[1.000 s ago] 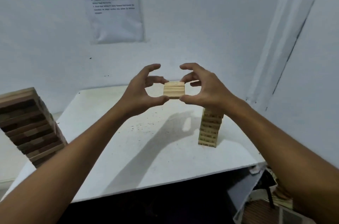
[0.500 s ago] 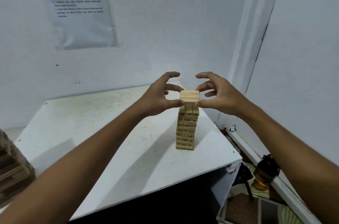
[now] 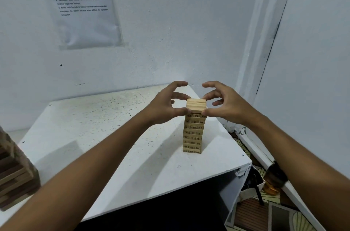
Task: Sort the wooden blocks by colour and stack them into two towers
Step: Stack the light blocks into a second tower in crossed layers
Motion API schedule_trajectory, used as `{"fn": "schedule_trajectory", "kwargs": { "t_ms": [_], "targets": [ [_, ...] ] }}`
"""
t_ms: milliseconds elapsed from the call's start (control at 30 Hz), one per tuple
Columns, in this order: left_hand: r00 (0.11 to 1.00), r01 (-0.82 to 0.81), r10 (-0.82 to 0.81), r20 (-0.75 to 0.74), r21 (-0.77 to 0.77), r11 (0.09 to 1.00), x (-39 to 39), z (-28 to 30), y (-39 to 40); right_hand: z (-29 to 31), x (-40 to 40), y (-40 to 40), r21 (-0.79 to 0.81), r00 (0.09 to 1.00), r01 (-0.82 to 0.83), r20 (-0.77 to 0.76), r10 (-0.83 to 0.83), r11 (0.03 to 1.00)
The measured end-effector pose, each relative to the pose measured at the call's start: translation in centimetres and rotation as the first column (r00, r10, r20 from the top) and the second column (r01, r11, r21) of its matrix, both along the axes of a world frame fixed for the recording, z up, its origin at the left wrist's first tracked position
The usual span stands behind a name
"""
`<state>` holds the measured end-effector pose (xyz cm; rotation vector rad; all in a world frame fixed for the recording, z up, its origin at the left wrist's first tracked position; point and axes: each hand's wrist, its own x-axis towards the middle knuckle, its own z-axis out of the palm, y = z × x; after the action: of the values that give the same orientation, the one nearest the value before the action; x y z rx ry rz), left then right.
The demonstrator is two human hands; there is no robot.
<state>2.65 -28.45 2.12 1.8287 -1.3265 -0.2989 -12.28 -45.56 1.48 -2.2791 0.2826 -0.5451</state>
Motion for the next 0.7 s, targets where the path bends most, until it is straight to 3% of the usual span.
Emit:
{"fn": "schedule_trajectory", "kwargs": {
  "t_ms": [700],
  "targets": [
    [1.000, -0.020, 0.019, 0.014, 0.025, 0.999, 0.16, -0.27, -0.16, -0.78, 0.11, -0.28, 0.017, 1.000, -0.007, -0.004, 0.007, 1.000]
  ]
}}
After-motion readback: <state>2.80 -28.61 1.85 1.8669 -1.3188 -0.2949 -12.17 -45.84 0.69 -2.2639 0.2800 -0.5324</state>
